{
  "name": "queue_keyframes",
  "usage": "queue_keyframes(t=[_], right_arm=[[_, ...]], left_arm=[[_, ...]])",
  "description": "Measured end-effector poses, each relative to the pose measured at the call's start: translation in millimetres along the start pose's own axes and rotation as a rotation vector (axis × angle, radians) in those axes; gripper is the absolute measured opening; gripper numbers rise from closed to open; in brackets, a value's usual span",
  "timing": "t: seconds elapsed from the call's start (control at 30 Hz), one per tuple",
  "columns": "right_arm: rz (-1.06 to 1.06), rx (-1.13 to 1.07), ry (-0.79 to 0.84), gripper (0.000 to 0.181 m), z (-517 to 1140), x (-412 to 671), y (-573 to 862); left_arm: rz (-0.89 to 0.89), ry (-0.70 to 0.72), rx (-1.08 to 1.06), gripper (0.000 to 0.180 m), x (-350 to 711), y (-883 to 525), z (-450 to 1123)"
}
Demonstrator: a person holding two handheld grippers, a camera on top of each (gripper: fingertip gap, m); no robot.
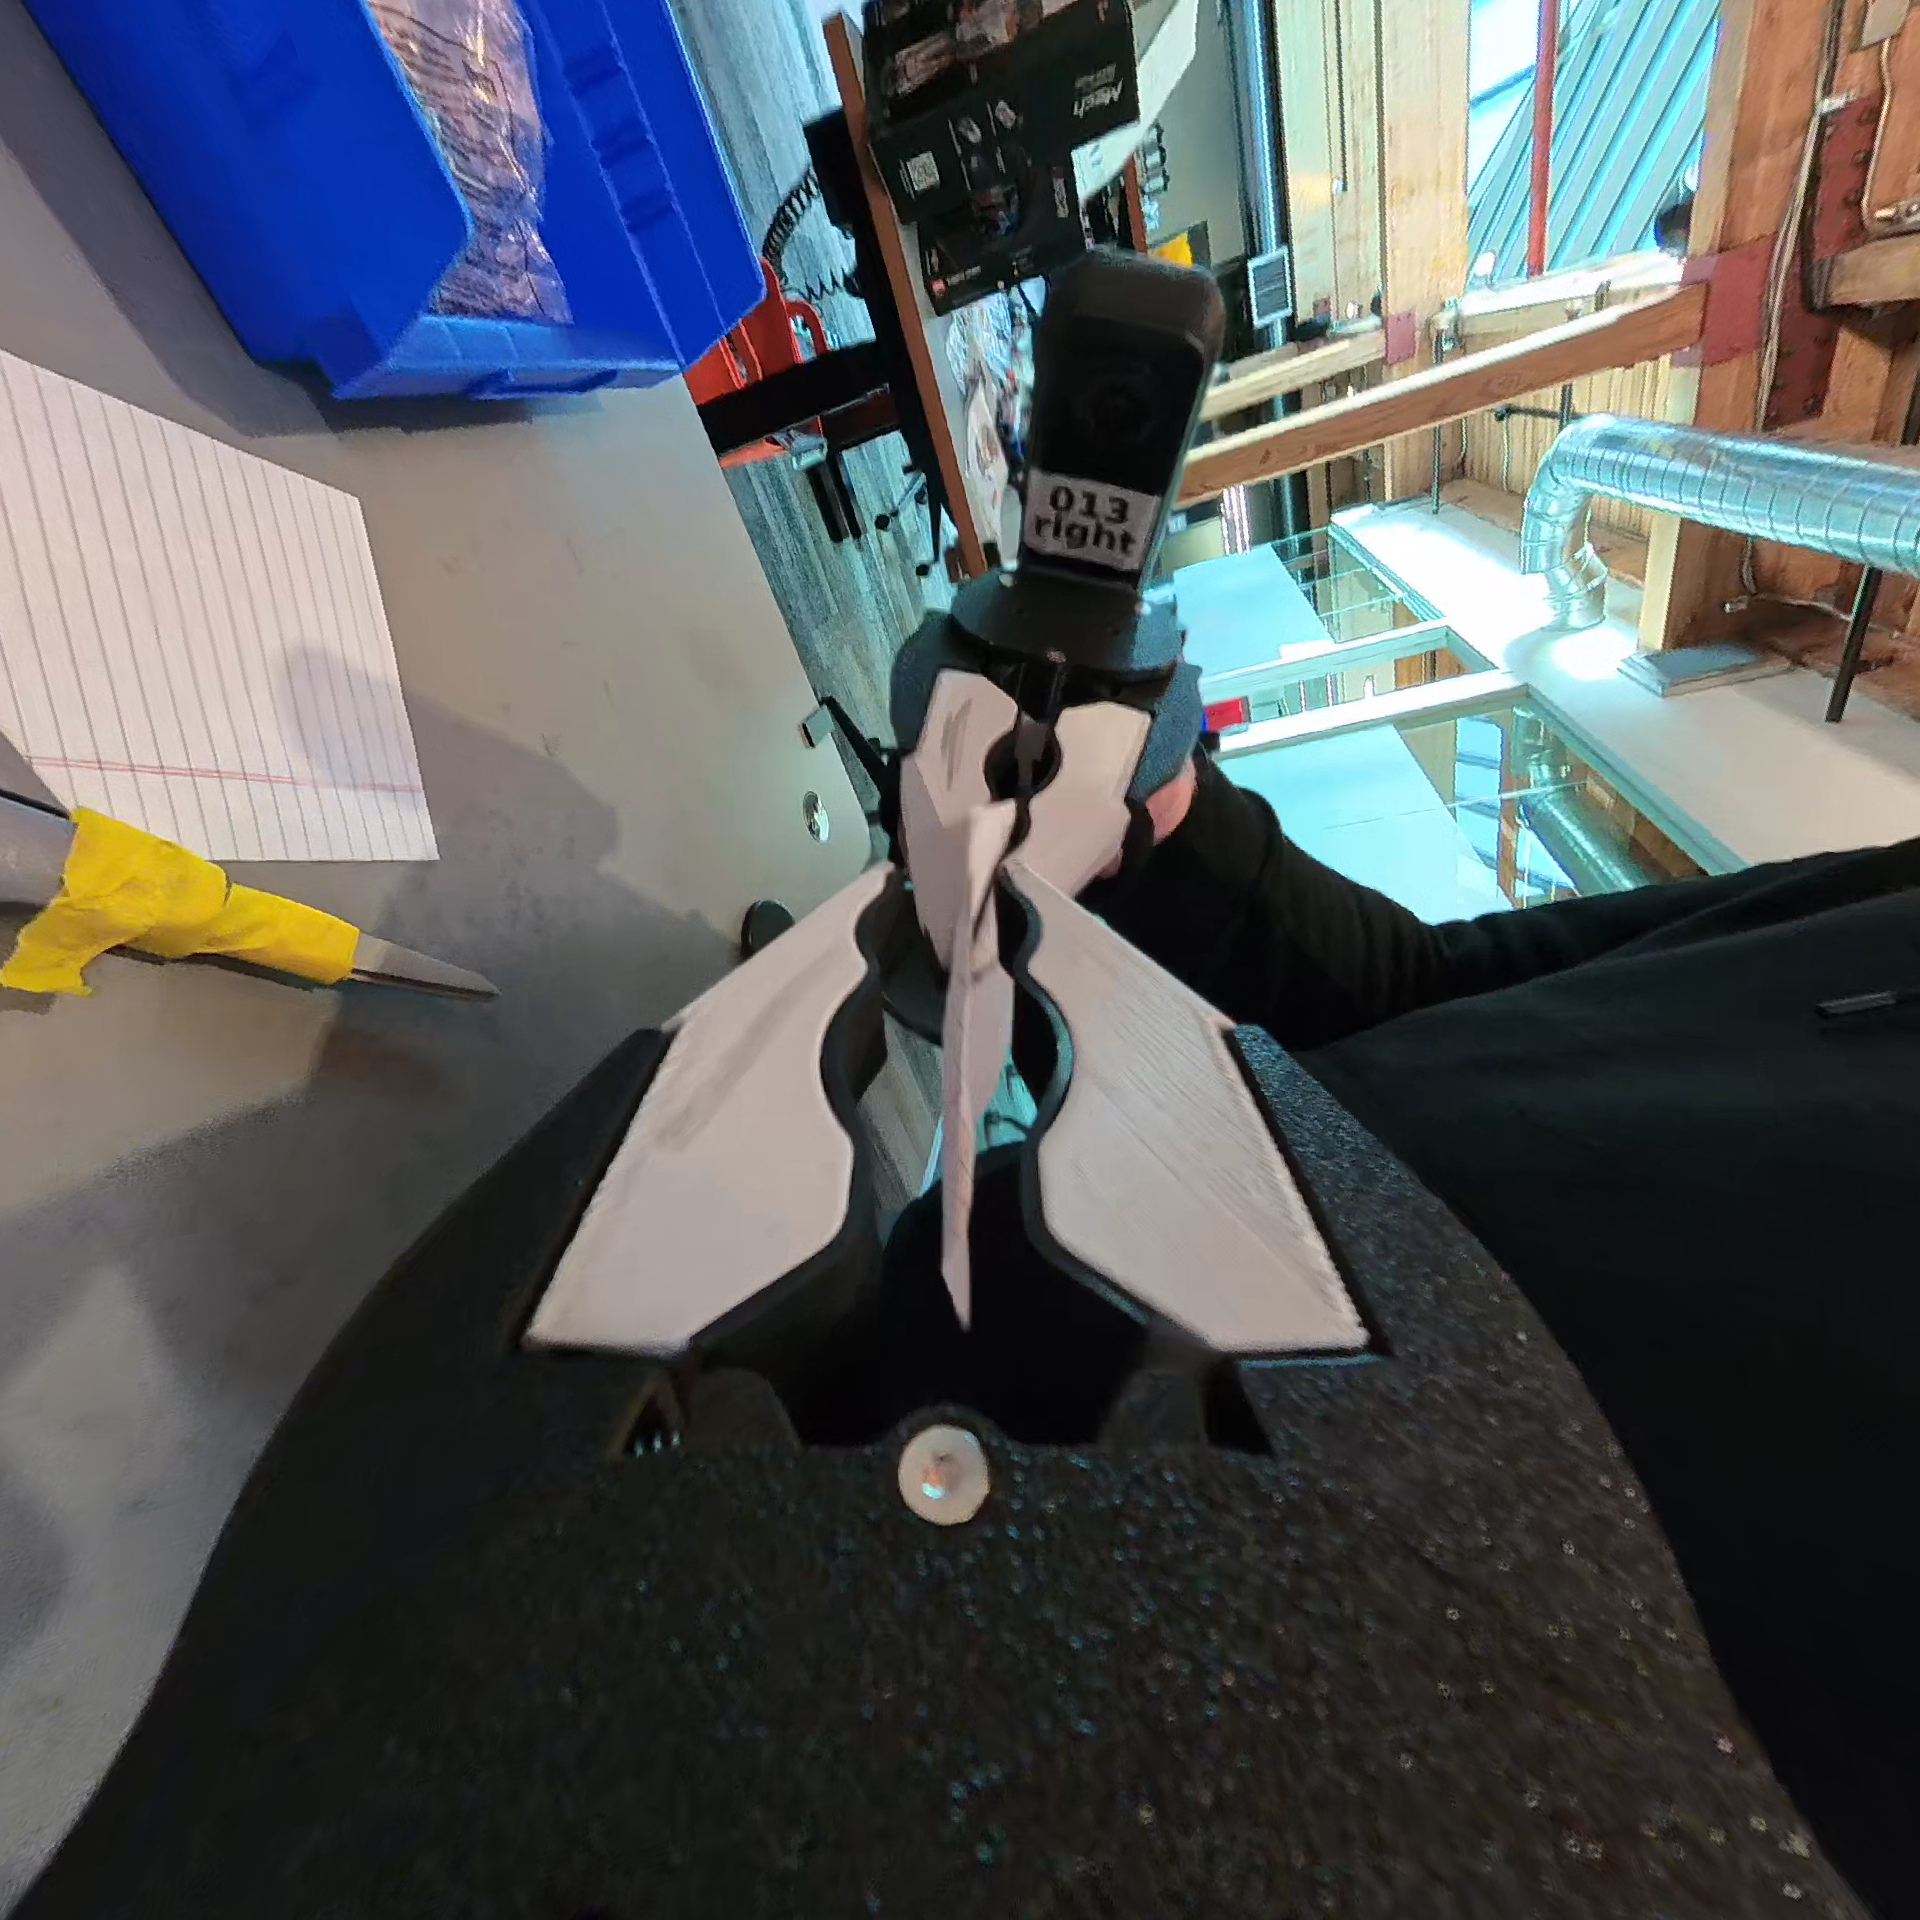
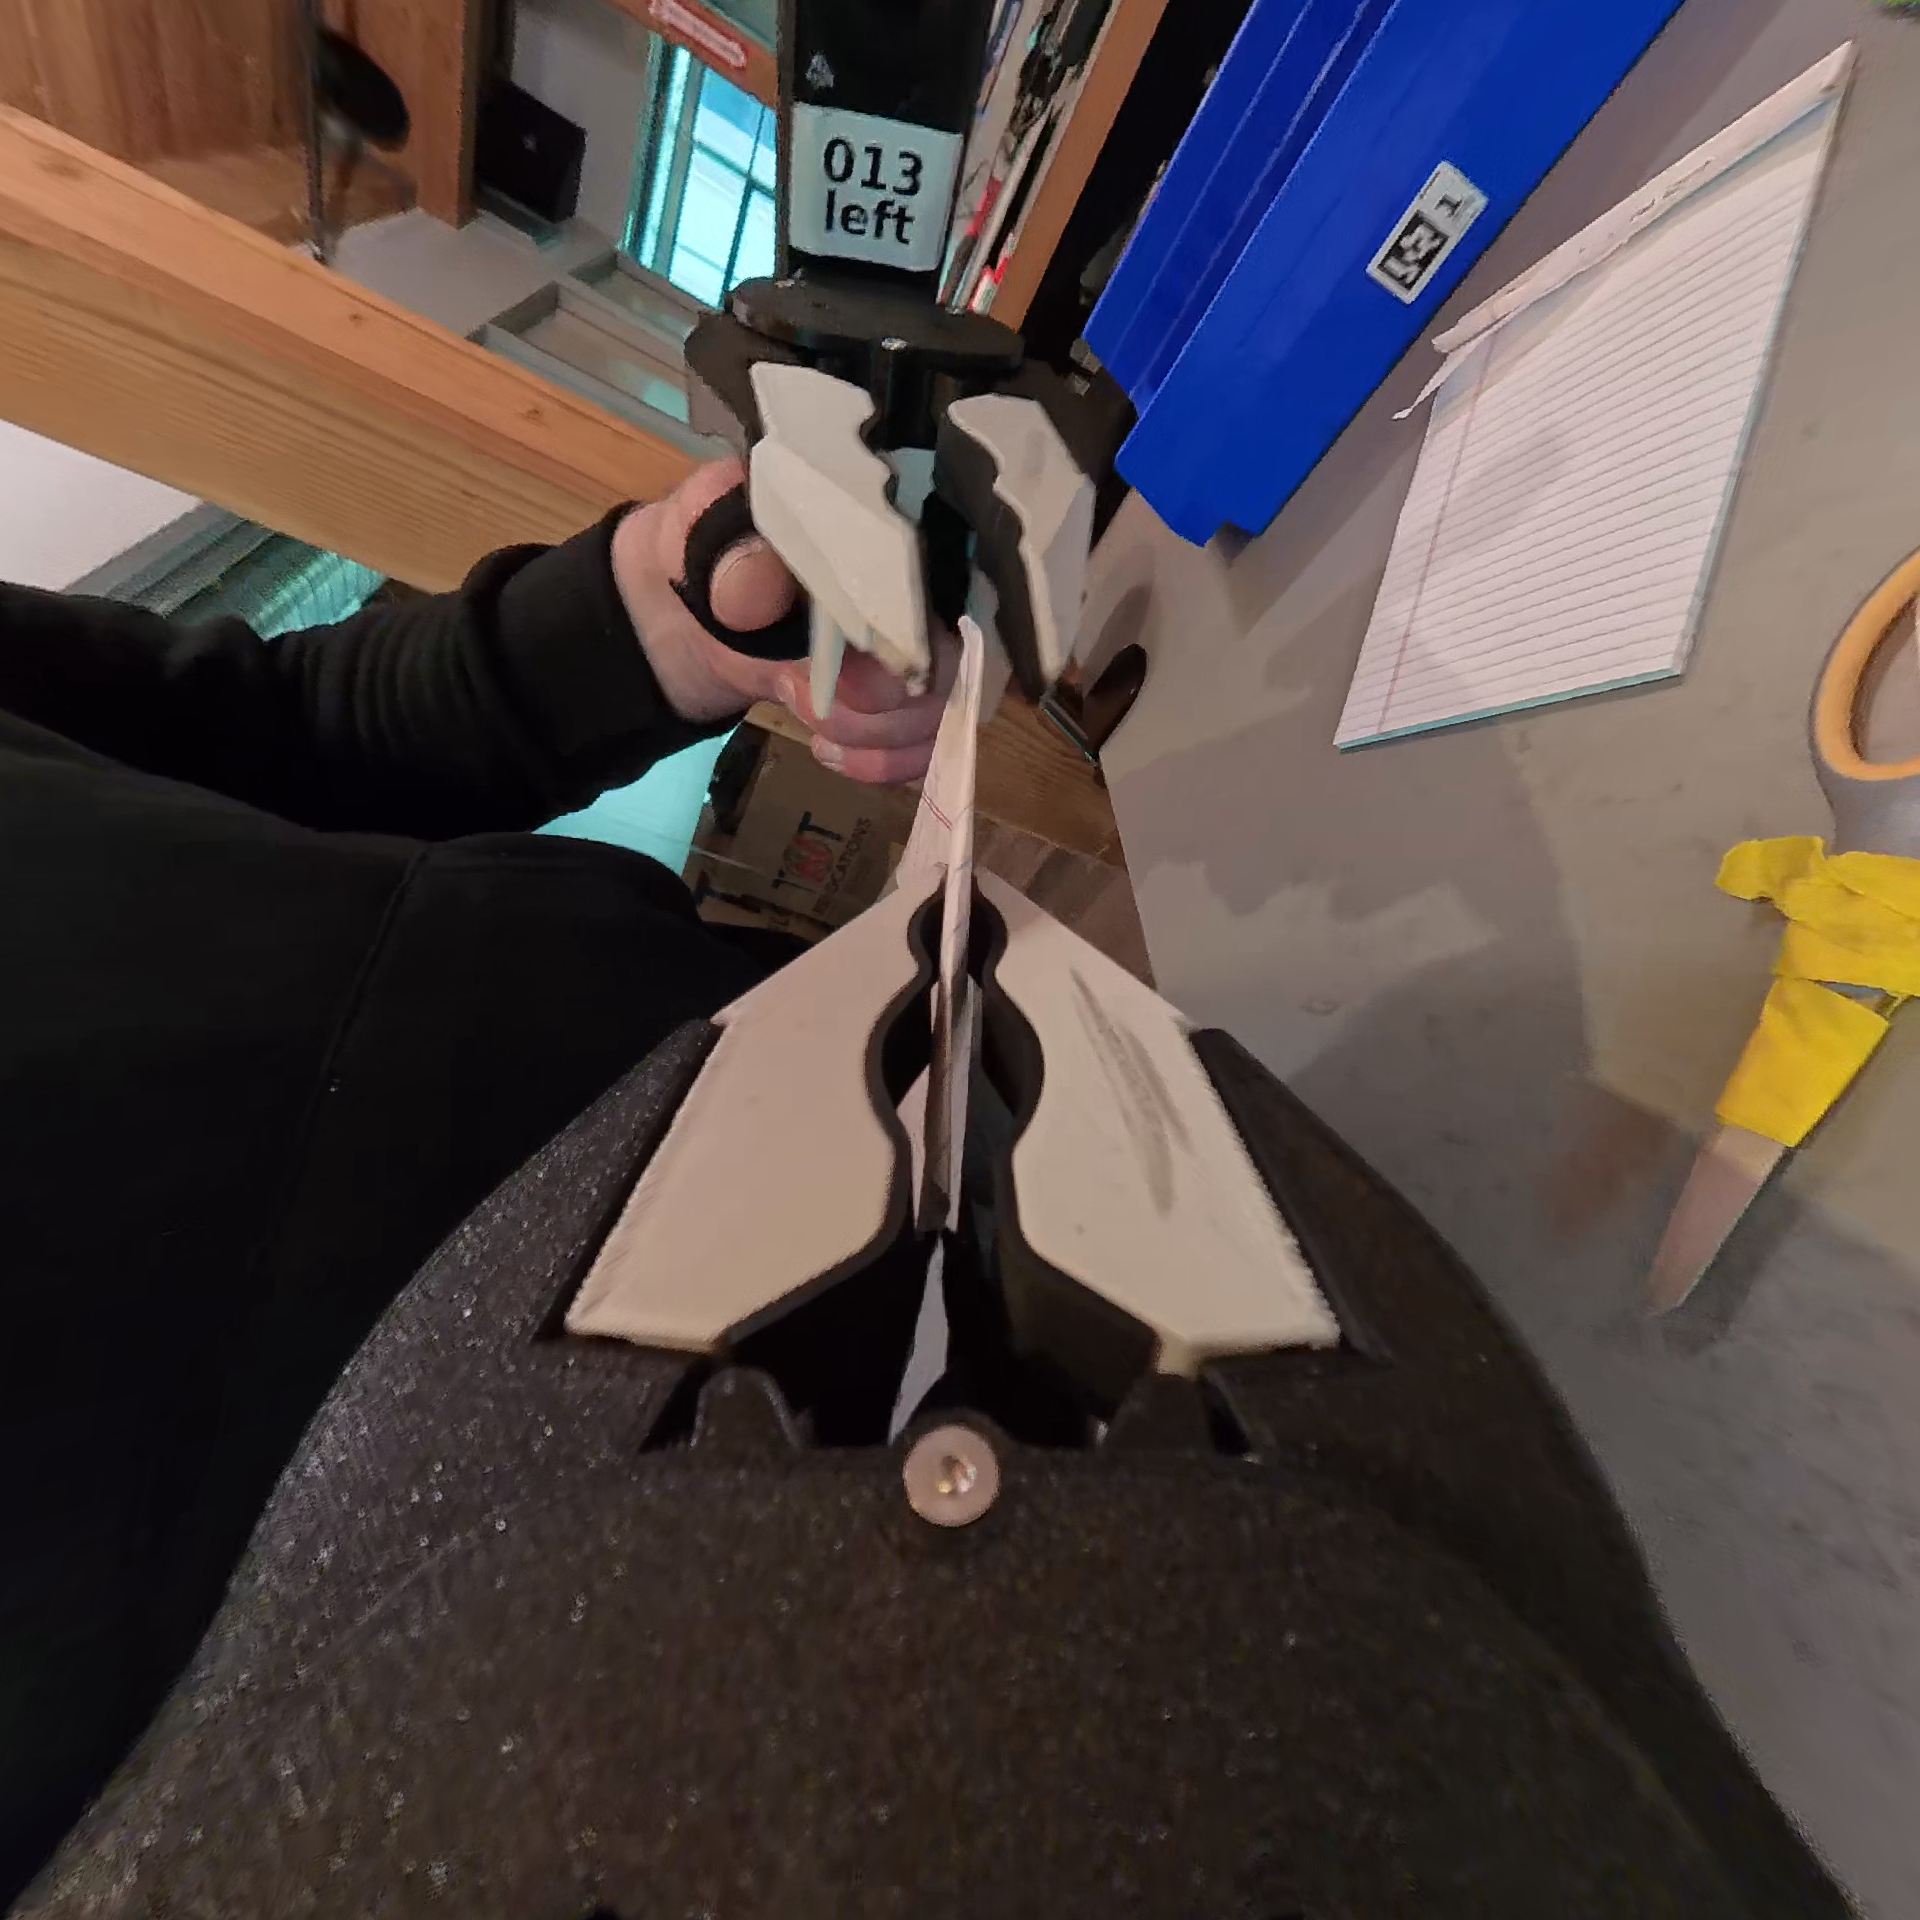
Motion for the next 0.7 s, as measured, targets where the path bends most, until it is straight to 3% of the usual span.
queue_keyframes(t=[0.13,0.23,0.7], right_arm=[[0.024,0.016,0.067,0.000,-4.5,0.3,2.6],[0.040,0.037,0.096,0.000,-5.8,0.0,3.4],[0.080,0.048,0.173,0.000,-9.5,3.7,7.4]], left_arm=[[0.016,-0.105,0.009,0.017,-17.9,-0.1,1.2],[0.027,-0.131,0.011,0.003,-26.7,0.0,2.4],[-0.008,-0.107,-0.004,0.000,-32.5,-6.1,-14.2]])
Point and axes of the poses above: each gripper's, where its closed fingertips meet, z out along the fingers, x out of its top, y = z × x across the jaws, the point moved 5 cm from there along -z, back along the fingers, and after that the axes turned 3 degrees about z, right-handed, at the moved point
